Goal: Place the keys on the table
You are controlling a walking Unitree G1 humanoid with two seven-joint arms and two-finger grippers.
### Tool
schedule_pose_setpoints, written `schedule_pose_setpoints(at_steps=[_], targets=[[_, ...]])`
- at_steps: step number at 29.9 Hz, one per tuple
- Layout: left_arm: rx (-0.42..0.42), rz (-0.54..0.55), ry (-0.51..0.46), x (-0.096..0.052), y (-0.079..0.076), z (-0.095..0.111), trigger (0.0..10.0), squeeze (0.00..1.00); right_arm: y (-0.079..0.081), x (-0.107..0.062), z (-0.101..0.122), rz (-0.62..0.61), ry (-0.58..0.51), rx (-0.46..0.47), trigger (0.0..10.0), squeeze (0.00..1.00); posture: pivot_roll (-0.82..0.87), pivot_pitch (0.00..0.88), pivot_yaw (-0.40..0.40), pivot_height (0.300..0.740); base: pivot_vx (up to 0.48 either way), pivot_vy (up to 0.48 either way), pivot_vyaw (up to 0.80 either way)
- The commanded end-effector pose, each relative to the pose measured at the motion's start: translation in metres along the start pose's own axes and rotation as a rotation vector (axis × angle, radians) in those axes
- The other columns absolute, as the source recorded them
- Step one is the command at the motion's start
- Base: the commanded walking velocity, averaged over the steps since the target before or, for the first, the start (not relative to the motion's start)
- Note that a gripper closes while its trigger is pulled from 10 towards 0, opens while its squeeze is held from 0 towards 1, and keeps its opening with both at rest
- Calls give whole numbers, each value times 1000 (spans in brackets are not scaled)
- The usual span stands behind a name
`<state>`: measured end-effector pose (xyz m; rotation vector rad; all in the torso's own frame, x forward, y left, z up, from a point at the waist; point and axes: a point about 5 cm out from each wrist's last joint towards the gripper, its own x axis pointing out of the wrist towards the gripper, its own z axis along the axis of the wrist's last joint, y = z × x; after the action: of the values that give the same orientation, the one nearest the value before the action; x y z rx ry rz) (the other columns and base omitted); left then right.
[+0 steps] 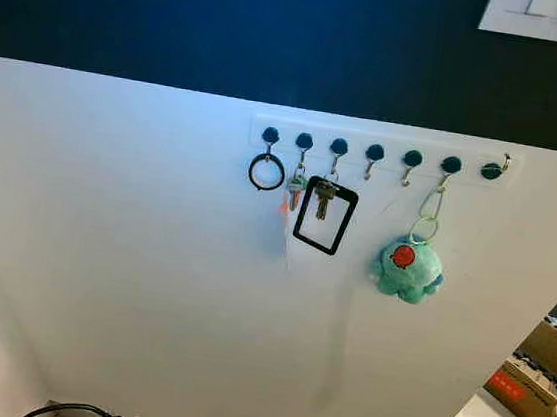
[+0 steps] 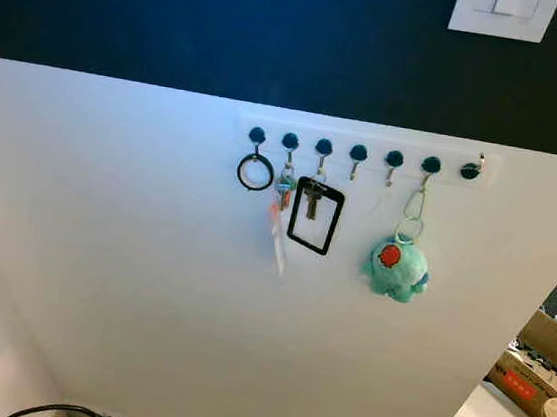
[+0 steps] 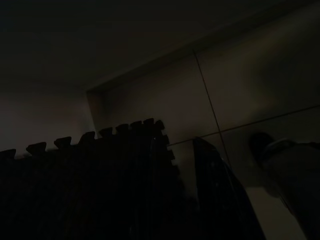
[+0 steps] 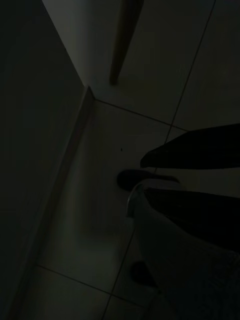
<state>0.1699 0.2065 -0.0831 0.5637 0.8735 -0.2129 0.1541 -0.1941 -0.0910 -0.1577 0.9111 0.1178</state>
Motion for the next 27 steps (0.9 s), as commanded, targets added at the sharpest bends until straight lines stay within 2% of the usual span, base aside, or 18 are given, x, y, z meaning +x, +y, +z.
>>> schedule_pose_setpoints(at_steps=[1,11,12,13,15,18,19,20,21,22,24,25,26,27], targets=[[3,3,17,-2,3,-6,10000,0,2,0,-3,6,16,-4,10000,0,-20,0,-5,740,0,0,0],[5,1,20,-2,2,-6,10000,0,2,-1,-3,5,15,-5,10000,0,-20,0,-5,740,0,0,0],[-40,35,9,-2,7,-5,10000,0,2,-1,-3,4,11,-3,10000,0,-20,0,-4,740,0,0,0],[-40,35,9,-2,7,-5,10000,0,2,-1,-3,4,11,-3,10000,0,-20,0,-4,740,0,0,0],[-125,109,-28,-1,19,0,10000,0,1,-1,-2,-4,1,4,10000,0,-23,0,-1,740,0,0,0],[-243,249,-163,-1,46,21,10000,0,-7,0,8,-44,-76,72,10000,0,-18,0,4,740,0,0,0],[-243,249,-163,-1,46,21,10000,0,-7,0,8,-44,-76,72,10000,0,-18,0,4,740,0,0,0],[-268,307,-301,-5,61,42,10000,0,-14,-1,17,-70,-137,102,10000,0,-11,0,7,740,0,0,0],[-270,329,-382,-9,69,54,10000,0,-18,-1,21,-87,-171,113,10000,0,-6,0,9,740,0,0,0],[-270,329,-382,-9,69,54,10000,0,-18,-1,21,-87,-171,113,10000,0,-6,0,9,740,0,0,0],[-264,351,-547,-22,81,82,10000,0,-29,-3,33,-134,-256,134,10000,0,1,2,14,740,0,0,0],[-264,351,-547,-22,81,82,10000,0,-29,-3,33,-134,-256,134,10000,0,1,2,14,740,0,0,0],[-258,356,-623,-32,86,96,10000,0,-35,-5,39,-160,-301,143,10000,0,3,7,16,740,0,0,0],[-258,356,-623,-32,86,96,10000,0,-35,-5,39,-160,-301,143,10000,0,3,7,16,740,0,0,0]])
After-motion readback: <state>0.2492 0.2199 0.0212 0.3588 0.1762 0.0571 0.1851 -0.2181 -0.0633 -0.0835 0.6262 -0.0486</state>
